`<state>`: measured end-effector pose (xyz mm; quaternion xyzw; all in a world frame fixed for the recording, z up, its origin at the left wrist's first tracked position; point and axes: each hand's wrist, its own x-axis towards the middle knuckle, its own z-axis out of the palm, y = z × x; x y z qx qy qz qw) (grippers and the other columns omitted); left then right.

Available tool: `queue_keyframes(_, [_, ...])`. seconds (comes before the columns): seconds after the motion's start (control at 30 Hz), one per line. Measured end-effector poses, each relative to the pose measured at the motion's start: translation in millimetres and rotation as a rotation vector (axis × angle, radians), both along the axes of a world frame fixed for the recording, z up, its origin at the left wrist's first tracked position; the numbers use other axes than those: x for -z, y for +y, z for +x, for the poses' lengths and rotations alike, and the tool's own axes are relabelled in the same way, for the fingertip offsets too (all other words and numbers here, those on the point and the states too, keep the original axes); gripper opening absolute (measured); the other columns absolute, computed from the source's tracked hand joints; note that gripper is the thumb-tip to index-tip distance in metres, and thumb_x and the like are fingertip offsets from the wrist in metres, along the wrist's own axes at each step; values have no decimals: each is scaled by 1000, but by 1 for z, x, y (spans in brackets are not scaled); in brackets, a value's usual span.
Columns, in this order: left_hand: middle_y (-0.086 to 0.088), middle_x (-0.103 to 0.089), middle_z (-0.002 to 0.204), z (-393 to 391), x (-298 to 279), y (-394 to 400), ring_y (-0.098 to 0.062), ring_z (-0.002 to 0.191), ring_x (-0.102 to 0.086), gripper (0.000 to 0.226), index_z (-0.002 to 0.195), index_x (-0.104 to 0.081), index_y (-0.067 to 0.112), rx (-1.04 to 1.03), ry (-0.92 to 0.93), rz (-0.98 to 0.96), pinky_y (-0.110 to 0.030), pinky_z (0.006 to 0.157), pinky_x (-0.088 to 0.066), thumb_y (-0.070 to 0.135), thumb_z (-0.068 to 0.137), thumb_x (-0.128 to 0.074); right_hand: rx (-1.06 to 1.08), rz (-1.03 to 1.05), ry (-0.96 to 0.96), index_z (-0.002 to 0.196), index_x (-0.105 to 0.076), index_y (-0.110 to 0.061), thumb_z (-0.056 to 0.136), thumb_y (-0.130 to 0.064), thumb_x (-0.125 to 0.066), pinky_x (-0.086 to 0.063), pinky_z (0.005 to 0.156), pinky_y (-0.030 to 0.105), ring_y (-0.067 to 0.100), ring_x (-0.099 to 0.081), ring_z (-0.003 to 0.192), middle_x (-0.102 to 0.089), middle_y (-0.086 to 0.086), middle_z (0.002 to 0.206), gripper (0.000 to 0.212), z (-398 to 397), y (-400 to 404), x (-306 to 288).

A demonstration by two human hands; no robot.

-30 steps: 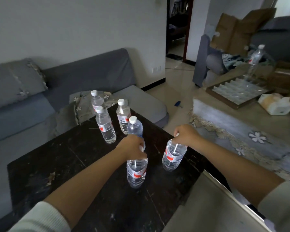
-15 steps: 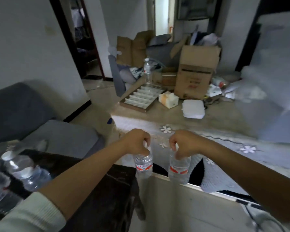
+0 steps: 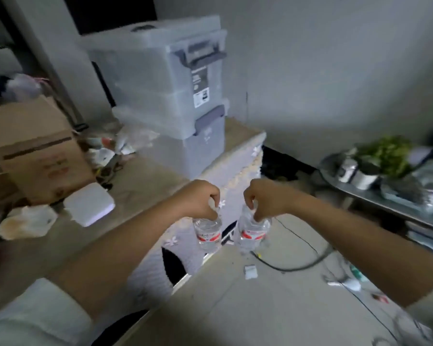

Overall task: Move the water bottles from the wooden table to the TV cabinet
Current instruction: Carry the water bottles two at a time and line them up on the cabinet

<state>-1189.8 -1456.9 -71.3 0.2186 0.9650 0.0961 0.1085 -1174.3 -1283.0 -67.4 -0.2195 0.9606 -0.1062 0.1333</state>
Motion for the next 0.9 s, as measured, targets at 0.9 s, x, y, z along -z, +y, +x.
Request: queue_keyframes(0.9, [4,-54,86,228,23,574,-14,82,-51,20,67,-50,25,1209,-99,-59,-23,63,-40,16,74,-67,1364,71,-138,98,-63,-13,83,-12,-61,-35,62,12,14,-43,89,-46,0,96,15,394,435,12])
